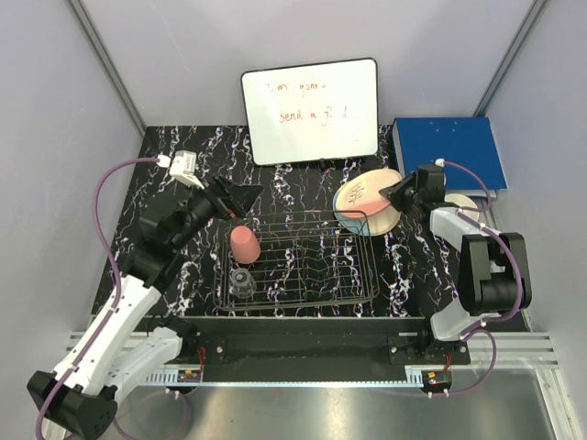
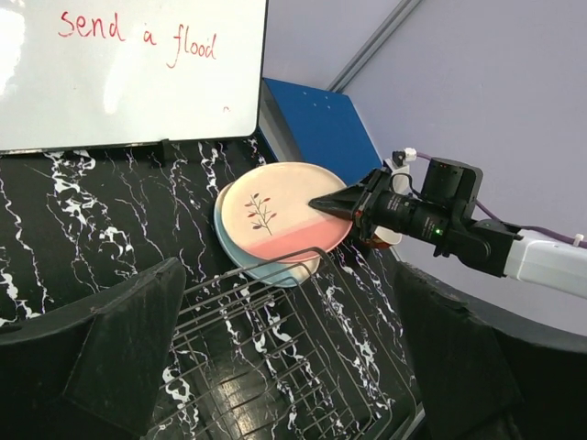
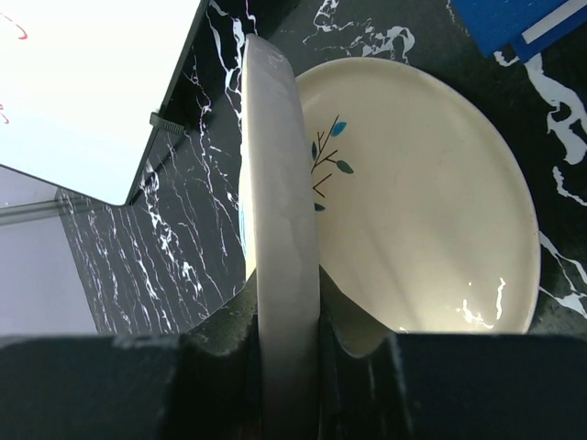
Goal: Unload the mixed dishes from the dish rack
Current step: Place the plate on the plate.
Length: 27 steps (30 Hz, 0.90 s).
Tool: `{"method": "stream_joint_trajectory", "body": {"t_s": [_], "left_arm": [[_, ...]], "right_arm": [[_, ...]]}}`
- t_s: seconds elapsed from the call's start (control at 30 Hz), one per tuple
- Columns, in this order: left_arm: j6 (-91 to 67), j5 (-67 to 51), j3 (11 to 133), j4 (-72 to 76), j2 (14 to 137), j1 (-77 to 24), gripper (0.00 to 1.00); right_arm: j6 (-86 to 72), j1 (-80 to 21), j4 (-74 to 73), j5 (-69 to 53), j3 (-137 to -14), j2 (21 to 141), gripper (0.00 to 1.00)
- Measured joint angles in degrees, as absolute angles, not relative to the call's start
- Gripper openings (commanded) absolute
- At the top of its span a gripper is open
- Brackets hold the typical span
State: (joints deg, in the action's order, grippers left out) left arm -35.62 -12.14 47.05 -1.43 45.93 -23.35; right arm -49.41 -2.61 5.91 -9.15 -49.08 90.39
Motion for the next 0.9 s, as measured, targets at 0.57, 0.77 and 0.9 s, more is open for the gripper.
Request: {"method": "stream_joint_trajectory", "body": {"t_s": [0.57,0.77,0.9], "left_arm": [[-36.1,-13.2,46.7,-1.1,46.7,-23.4,0.99],[-36.0,-13.5,46.8,-1.3,47.9,-23.4,0.99],[-36.0,-13.9,46.8,-2.1,48.9,-23.4,0.99]], "right_arm": [[-47.0,-2.6,-1.2,-8.0,-49.4,92.8,0.82],[-44.9,-2.6,-11.8,-4.1,-53.2,92.8,0.85],[-42.9,-2.6,-18.7,-1.6,-56.9,91.9,0.86]]}}
